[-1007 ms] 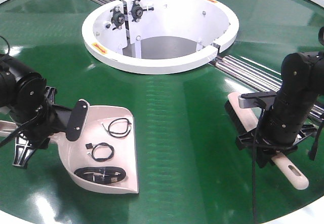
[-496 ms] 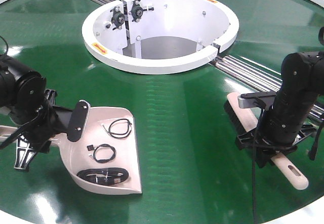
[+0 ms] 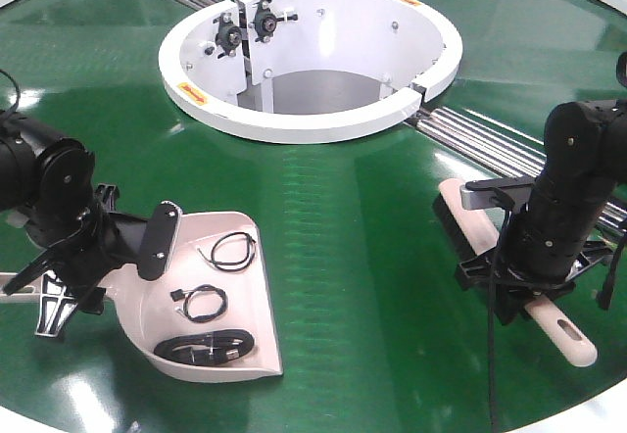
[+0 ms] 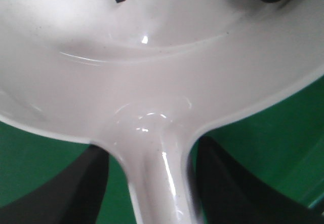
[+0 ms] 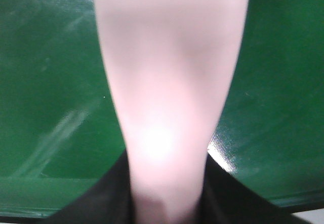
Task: Clean and inspect green conveyor with broom and dustpan
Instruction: 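Lower the brush onto the belt and settle the dustpan with the left gripper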
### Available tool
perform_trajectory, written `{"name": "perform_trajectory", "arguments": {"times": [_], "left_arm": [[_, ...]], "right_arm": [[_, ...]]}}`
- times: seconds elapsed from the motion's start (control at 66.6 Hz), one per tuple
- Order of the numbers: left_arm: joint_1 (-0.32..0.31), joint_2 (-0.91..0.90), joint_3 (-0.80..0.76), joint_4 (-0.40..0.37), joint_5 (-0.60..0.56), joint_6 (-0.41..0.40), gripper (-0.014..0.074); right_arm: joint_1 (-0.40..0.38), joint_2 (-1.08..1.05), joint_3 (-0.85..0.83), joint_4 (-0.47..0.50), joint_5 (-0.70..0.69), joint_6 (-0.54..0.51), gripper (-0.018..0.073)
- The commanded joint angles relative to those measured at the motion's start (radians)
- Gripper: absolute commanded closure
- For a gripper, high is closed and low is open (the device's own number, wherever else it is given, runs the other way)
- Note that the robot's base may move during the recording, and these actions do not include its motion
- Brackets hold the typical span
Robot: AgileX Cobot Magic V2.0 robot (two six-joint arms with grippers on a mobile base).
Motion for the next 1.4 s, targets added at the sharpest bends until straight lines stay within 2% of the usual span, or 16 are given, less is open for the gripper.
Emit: {"name": "perform_trajectory", "arguments": {"times": [0.0,0.21,0.331,0.541,0.646,0.781,1.082,1.217,1.382], "left_arm": [[-0.011,-0.037,-0.018,-0.019,0.005,-0.007,0.0203],[-0.011,-0.043,-0.018,-0.019,0.023,-0.019,0.0117],[-0.011,-0.053,-0.018,-0.019,0.026,-0.066,0.0065],[-0.011,-0.093,-0.018,-0.02,0.033,-0.086,0.0048],[-0.011,-0.119,-0.018,-0.053,0.034,-0.086,0.0048],[-0.011,-0.147,-0.018,-0.099,0.04,-0.086,0.0048],[-0.011,-0.218,-0.018,-0.107,0.049,-0.093,0.0048],[-0.011,-0.258,-0.018,-0.161,0.049,-0.093,0.0048],[-0.011,-0.316,-0.018,-0.237,0.045,-0.093,0.0048]], "right_arm": [[-0.003,-0.05,-0.022,0.003,-0.003,-0.014,0.0551],[-0.003,-0.05,-0.022,-0.001,-0.005,-0.015,0.0549],[-0.003,-0.05,-0.022,-0.006,-0.01,-0.015,0.0546],[-0.003,-0.024,-0.022,-0.01,-0.027,-0.016,0.0511],[-0.003,0.004,-0.022,-0.012,-0.027,-0.016,0.046],[-0.003,0.029,-0.022,-0.018,-0.034,-0.015,0.0351],[-0.003,0.02,-0.023,-0.025,-0.013,-0.01,0.0085],[-0.003,-0.038,-0.023,-0.025,-0.045,-0.011,0.003],[-0.004,-0.156,-0.024,-0.029,-0.092,-0.015,0.0025]]}}
